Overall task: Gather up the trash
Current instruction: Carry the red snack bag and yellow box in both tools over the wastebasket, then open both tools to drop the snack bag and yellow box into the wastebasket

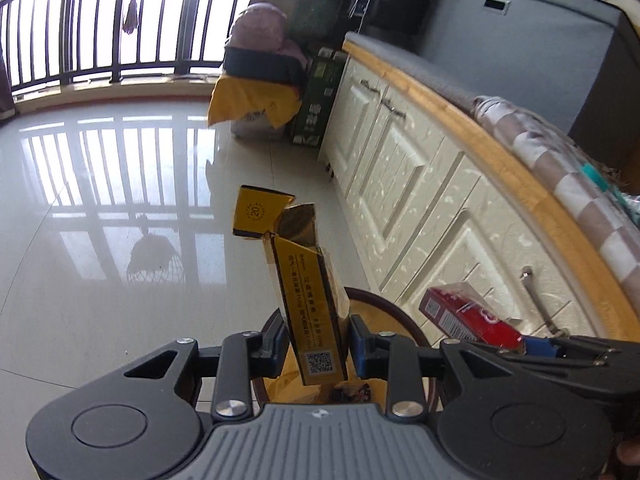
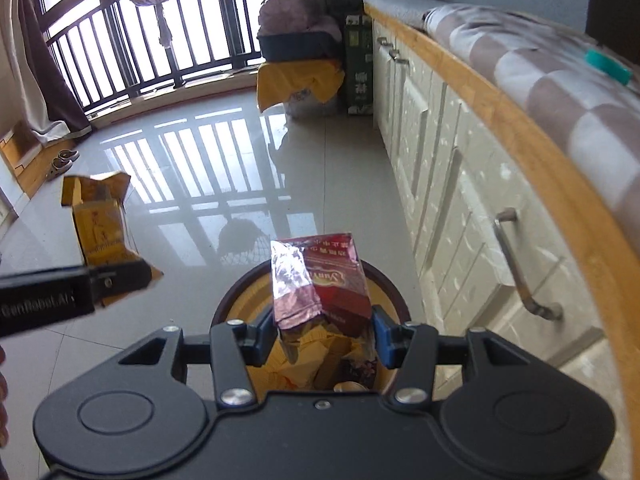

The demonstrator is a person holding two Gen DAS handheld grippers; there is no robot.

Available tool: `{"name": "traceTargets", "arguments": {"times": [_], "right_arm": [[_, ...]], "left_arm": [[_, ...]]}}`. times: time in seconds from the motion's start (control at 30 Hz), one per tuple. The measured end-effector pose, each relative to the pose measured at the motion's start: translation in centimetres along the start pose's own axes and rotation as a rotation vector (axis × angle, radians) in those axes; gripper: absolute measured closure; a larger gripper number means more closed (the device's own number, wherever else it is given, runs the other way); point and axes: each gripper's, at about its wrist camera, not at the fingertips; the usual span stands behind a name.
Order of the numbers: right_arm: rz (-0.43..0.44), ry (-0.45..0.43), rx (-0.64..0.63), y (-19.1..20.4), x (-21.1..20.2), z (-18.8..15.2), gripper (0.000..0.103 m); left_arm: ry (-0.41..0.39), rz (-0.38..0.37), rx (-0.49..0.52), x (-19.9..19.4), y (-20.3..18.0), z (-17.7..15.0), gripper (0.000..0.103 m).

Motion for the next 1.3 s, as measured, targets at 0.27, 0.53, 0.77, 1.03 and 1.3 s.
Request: {"name": "traceTargets", "arguments": {"times": [0.27,0.53,0.77,1.03,1.3], "right_arm": [[0.016,0.133,0.015,-0.5,4.4,0.8,0.053],[-0.002,0.221,0.083,-2.8,8.4,2.0,0.053],[0.011,0.265,0.116,-3.1,10.1,2.8,0.053],[0.024,0.337,0.12,-2.7,12.1,2.7,0.052],[0.032,0.361,0.13,-2.9,13.2,3.1,0.051]], "left_arm": [[0.151,-0.034,-0.03,5.8,0.7,-0.3,0.07],[0.374,-0.058,0.092,11.2,-0.1,-2.2,0.07],[0.529,-0.078,-0.004,14.6,1.3,-3.2,0.07],[0.614,-0.076,0.016,16.3,1.1,-3.5,0.068],[0.624,-0.076,0.035,16.7,1.2,-3.1,0.053]]}}
Point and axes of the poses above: each gripper's, at about its wrist camera, not at the fingertips, and x roughly the way its jaws point, y to its left, z to its top, and after that the axes turned 2 degrees about x, right-handed
